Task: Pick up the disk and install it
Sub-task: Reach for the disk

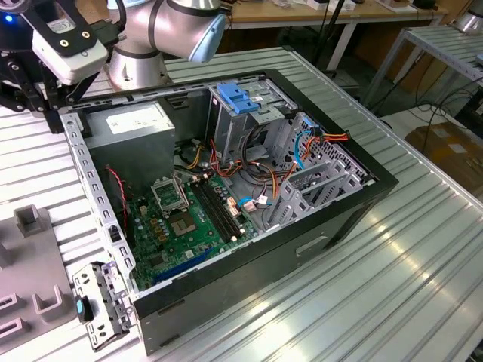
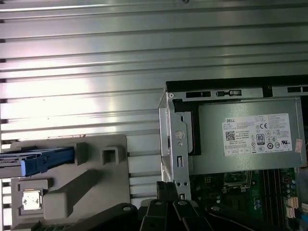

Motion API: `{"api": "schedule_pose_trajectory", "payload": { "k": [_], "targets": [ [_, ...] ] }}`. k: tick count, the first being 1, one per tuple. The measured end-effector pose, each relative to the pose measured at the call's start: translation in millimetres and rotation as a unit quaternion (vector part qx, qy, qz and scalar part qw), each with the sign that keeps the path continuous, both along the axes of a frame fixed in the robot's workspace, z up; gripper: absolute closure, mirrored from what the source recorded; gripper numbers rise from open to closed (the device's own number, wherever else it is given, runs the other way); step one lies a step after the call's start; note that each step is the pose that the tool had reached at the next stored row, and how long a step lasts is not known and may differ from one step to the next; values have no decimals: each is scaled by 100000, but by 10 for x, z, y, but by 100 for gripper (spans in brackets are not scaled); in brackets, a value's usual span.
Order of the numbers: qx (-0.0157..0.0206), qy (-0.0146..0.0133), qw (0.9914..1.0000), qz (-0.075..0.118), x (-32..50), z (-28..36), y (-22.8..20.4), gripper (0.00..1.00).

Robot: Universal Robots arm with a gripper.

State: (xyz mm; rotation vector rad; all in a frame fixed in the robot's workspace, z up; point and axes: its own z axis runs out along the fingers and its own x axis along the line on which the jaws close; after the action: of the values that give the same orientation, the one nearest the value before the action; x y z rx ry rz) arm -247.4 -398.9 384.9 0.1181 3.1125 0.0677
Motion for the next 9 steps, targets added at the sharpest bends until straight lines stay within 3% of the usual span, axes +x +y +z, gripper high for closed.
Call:
{"api": "schedule_pose_trajectory", "payload": {
  "k": [5, 9],
  "targets": [
    [0, 0, 100000, 5, -96, -7, 0, 89],
    [-2, 2, 100000, 6, -109, -8, 0, 89]
  ]
}}
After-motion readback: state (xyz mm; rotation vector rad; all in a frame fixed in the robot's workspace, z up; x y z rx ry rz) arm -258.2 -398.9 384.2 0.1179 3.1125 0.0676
